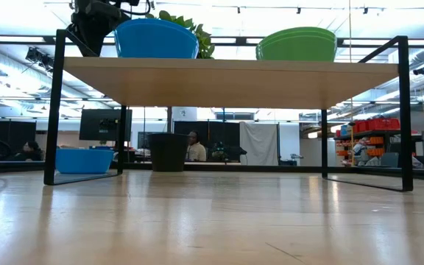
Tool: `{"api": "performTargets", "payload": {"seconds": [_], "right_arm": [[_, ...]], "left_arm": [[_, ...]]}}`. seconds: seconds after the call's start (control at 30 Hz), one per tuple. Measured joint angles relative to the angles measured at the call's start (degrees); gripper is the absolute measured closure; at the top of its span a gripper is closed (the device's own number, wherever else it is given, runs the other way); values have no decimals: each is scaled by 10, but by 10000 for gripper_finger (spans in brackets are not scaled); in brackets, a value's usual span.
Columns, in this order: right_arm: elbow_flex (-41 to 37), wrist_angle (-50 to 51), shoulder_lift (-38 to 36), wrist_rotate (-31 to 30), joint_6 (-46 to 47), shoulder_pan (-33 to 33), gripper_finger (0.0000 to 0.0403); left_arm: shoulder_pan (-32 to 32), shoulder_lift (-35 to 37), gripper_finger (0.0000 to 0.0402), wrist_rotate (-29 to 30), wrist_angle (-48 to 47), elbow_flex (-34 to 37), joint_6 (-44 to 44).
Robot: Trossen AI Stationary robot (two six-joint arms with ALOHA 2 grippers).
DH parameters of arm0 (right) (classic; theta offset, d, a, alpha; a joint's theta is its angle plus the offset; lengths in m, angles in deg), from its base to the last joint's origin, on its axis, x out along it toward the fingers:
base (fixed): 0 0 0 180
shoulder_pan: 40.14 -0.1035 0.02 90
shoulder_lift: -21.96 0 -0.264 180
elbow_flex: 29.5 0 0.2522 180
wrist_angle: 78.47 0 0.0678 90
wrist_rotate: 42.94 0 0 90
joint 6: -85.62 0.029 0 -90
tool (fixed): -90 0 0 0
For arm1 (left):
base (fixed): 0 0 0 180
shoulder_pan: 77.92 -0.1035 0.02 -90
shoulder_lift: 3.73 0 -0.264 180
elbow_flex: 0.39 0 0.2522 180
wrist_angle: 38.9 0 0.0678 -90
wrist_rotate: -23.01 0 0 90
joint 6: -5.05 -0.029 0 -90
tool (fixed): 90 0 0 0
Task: Pick & Place Mini bowls
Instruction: Stack the blue bowl on the blue bowls on the shelf
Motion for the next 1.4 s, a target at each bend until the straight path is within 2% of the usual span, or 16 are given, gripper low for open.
{"api": "performTargets", "payload": {"seconds": [0.17,0.57,0.8,0.93,1.1,1.4], "right_arm": [[0,0,0,0,0,0,382],[0,0,0,0,0,0,382],[0,0,0,0,0,0,382],[0,0,0,0,0,0,382],[0,0,0,0,0,0,382],[0,0,0,0,0,0,382]], "left_arm": [[-17,1,257,0,0,15,13],[-91,8,257,-15,13,147,22],[-133,8,257,-30,29,193,20],[-157,9,257,-32,63,214,20],[-179,9,257,-73,112,234,23],[-208,9,257,-75,160,285,36]]}}
